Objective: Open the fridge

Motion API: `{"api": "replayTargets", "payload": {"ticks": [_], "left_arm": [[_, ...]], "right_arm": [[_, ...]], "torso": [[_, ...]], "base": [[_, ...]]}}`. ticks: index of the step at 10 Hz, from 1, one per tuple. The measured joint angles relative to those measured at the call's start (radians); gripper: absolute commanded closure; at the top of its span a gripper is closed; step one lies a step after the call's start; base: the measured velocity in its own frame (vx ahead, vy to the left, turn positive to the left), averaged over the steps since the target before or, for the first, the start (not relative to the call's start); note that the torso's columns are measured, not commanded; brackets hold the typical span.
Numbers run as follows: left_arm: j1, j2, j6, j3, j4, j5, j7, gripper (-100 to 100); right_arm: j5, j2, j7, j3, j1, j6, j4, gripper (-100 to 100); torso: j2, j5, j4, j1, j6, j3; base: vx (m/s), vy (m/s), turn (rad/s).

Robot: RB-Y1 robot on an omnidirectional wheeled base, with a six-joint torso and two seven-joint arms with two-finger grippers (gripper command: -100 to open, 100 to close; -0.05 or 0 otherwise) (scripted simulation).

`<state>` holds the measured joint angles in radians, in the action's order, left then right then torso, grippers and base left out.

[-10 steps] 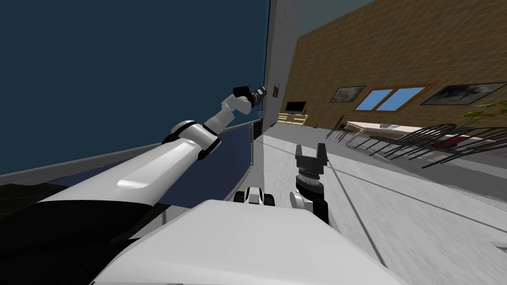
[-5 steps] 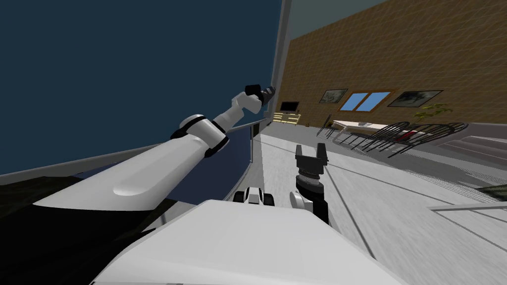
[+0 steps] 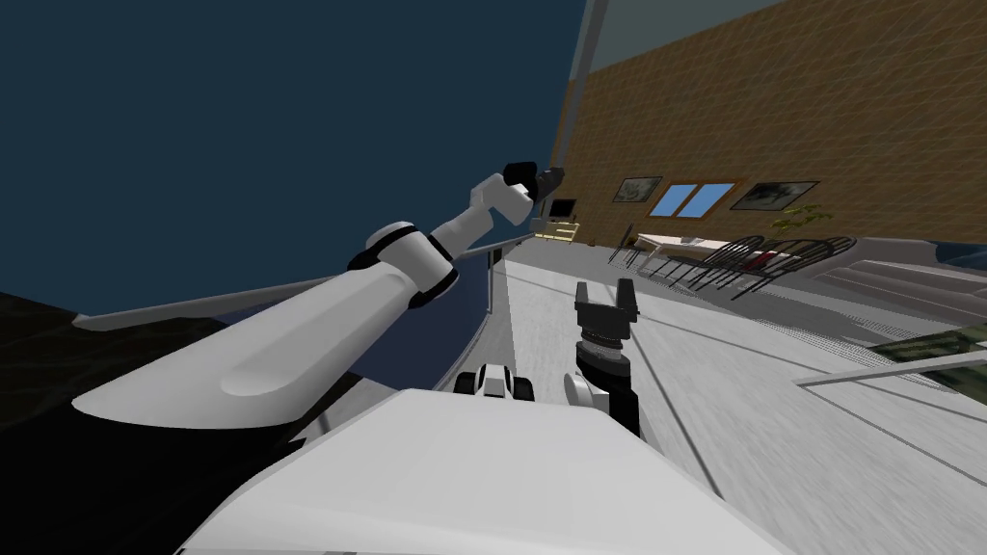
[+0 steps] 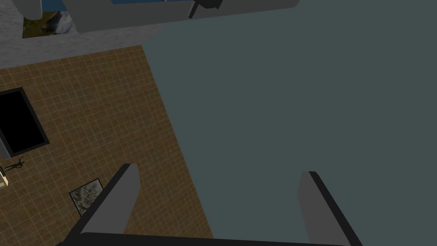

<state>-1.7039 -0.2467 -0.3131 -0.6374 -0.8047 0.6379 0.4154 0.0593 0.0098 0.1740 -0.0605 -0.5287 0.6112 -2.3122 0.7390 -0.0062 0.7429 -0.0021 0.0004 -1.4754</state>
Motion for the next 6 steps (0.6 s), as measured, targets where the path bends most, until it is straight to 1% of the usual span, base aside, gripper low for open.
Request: {"api": "replayTargets", "payload": {"ticks": [1, 2, 3, 4, 5, 6], "left_arm": [[-0.016, 0.008, 0.006, -0.019, 0.018, 0.024, 0.017, 100], [-0.031, 0.017, 0.020, -0.030, 0.051, 0.039, 0.030, 100], [-0.042, 0.024, 0.030, -0.034, 0.088, 0.044, 0.038, 100], [-0.063, 0.024, 0.040, -0.050, 0.143, 0.080, 0.056, 100], [-0.076, 0.026, 0.047, -0.057, 0.191, 0.100, 0.071, 100], [-0.076, 0.026, 0.047, -0.057, 0.197, 0.102, 0.074, 100]], "right_arm": [[0.000, 0.000, 0.000, 0.000, 0.000, 0.000, 0.000, 0], [0.000, 0.000, 0.000, 0.000, 0.000, 0.000, 0.000, 0], [0.000, 0.000, 0.000, 0.000, 0.000, 0.000, 0.000, 0], [0.000, 0.000, 0.000, 0.000, 0.000, 0.000, 0.000, 0], [0.000, 0.000, 0.000, 0.000, 0.000, 0.000, 0.000, 0], [0.000, 0.000, 0.000, 0.000, 0.000, 0.000, 0.000, 0]], "torso": [[0.000, 0.001, 0.000, -0.003, 0.003, -0.001], [0.000, 0.000, 0.000, -0.005, 0.003, -0.001], [-0.001, 0.001, -0.002, -0.005, 0.002, -0.002], [-0.002, 0.003, -0.003, -0.003, 0.000, -0.002], [-0.003, 0.005, -0.006, 0.000, -0.001, -0.003], [-0.004, 0.006, -0.006, 0.002, 0.000, -0.003]], "base": [[0.009, 0.010, -0.012], [0.004, 0.008, -0.019], [0.000, 0.000, 0.000], [0.004, -0.006, -0.009], [0.000, 0.000, 0.000], [-0.074, 0.023, -0.053]]}}
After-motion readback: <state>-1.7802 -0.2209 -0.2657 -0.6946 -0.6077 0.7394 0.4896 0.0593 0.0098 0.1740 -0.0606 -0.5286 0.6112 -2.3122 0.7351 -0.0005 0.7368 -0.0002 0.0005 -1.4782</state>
